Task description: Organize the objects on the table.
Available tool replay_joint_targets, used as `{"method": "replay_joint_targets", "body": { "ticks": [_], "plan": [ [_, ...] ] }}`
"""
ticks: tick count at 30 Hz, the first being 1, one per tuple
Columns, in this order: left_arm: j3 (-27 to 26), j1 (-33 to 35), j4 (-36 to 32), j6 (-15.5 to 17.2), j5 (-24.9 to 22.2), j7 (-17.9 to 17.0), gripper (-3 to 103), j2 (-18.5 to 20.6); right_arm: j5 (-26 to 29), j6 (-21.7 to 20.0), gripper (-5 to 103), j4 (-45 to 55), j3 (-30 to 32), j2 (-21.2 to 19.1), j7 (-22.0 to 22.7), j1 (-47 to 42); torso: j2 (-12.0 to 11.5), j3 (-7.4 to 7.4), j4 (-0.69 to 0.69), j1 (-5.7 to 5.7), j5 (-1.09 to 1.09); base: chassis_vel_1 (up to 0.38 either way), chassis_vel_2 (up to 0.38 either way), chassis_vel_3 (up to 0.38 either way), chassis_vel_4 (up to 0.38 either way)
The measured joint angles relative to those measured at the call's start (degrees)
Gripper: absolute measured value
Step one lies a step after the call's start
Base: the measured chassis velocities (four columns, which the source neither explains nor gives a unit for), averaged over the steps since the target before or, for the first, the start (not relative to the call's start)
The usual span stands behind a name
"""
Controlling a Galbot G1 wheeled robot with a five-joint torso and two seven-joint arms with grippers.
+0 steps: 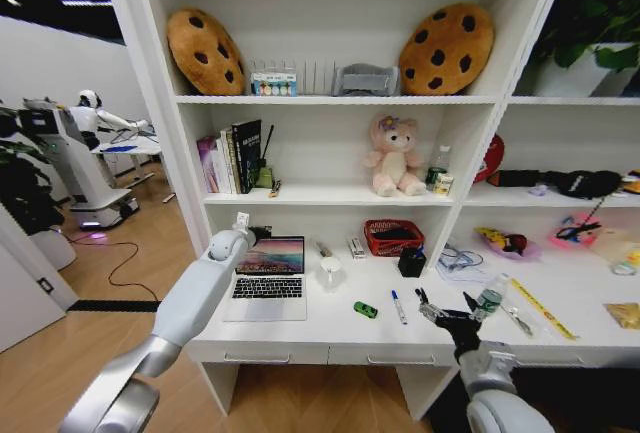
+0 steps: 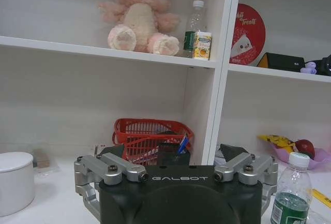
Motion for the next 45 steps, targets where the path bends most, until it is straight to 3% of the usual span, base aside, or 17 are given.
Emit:
{"method": "replay_joint_targets", "body": {
  "ticks": [11,23,37,45],
  "plan": [
    [0.2,0.5,-0.4,-0.1,1.0,1.4,0,1.4,-0.2,0.3,100,-0.2,-0.4,-0.1,-0.1,0.1,0.0,0.0,0.0,0.0,0.0,0.0,0.0,0.0,0.0],
    [0.2,2.7,-5.6,0.2,1.5,2.7,0,4.0,-0.6,0.4,100,-0.6,-0.9,-0.2,-0.4,0.1,0.0,0.0,0.01,0.0,-0.01,0.0,0.0,0.0,0.0],
    [0.3,0.1,-1.8,-0.2,1.9,3.3,0,2.7,-0.8,0.6,100,-0.4,-0.7,-0.2,-0.5,-0.1,0.0,0.0,0.0,0.0,0.0,0.0,0.0,0.0,0.0],
    [0.1,0.8,-1.7,1.2,2.7,4.5,0,3.3,-0.9,0.6,100,-0.4,-0.8,-0.2,-0.5,-0.2,0.0,0.0,0.0,0.0,0.0,0.0,0.0,0.0,0.0]
  ]
}}
